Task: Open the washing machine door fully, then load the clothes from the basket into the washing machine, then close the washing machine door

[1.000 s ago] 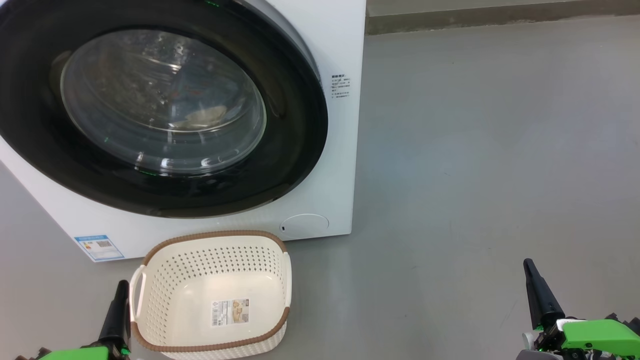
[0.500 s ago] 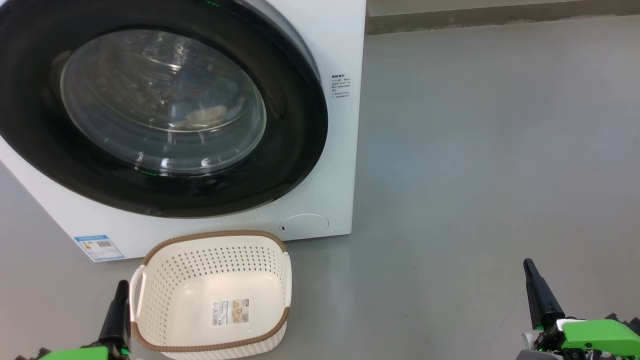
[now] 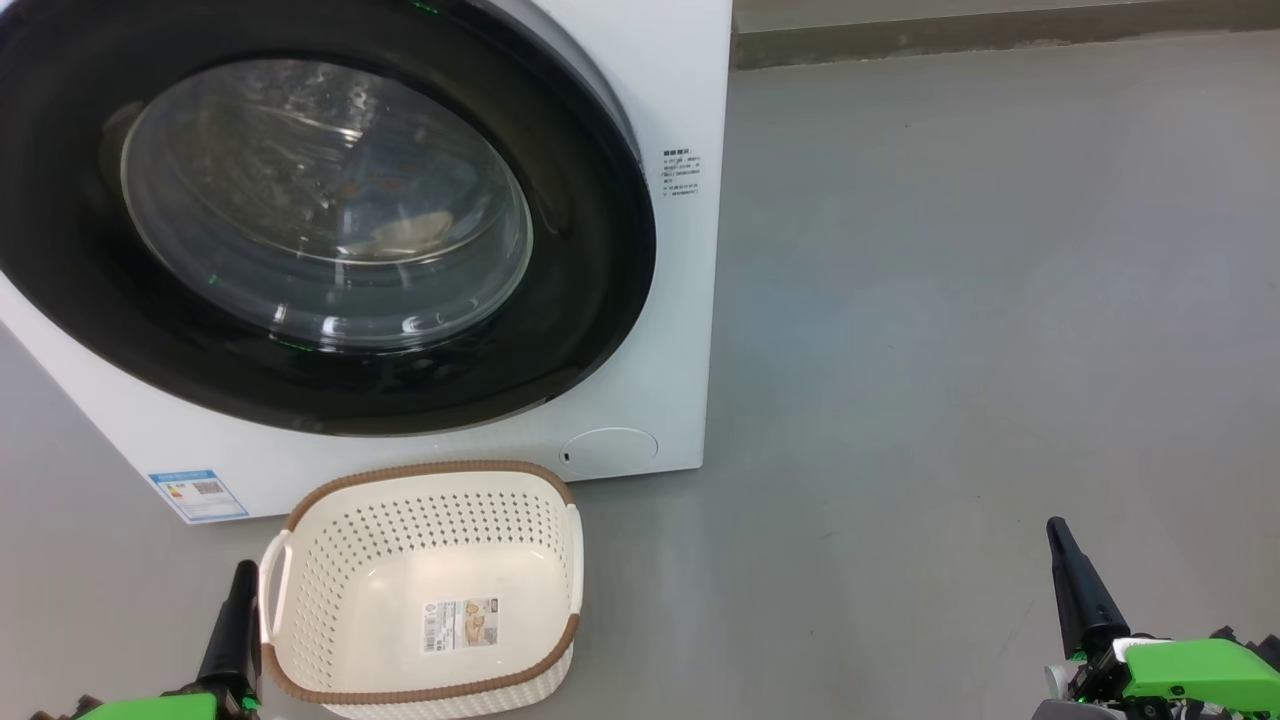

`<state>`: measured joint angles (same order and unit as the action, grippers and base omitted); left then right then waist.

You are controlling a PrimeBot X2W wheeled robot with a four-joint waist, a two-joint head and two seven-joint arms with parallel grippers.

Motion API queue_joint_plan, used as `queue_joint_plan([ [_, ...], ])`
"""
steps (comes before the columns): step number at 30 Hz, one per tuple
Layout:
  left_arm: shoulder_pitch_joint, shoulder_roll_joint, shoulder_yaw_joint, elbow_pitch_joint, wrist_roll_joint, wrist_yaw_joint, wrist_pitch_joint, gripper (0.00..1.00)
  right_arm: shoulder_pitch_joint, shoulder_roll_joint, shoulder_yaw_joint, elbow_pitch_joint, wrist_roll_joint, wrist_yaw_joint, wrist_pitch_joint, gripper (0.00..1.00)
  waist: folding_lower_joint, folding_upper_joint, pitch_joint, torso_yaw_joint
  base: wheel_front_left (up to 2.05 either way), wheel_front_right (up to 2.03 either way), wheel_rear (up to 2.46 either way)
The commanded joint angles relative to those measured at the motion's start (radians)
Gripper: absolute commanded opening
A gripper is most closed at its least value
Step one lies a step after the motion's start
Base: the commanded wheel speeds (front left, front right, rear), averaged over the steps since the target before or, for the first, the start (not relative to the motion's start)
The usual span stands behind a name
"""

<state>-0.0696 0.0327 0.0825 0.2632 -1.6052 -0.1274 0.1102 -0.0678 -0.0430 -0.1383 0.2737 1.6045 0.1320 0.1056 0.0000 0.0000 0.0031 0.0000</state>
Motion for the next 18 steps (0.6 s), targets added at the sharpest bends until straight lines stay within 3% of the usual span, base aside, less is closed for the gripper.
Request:
queue_joint_plan([
  [1, -0.038, 0.018, 0.031, -0.018, -0.004, -0.003, 0.003, 0.00, -0.040, -0.007, 0.025, -0.029, 0.004, -0.001, 0.008, 0.00, 0.0000, 0.0000, 0.000, 0.000, 0.00, 0.00, 0.00],
  [18, -0.038, 0.018, 0.031, -0.018, -0.004, -0.003, 0.003, 0.00, -0.040, -0.007, 0.025, -0.029, 0.004, -0.001, 0.008, 0.00, 0.0000, 0.0000, 0.000, 0.000, 0.00, 0.00, 0.00],
])
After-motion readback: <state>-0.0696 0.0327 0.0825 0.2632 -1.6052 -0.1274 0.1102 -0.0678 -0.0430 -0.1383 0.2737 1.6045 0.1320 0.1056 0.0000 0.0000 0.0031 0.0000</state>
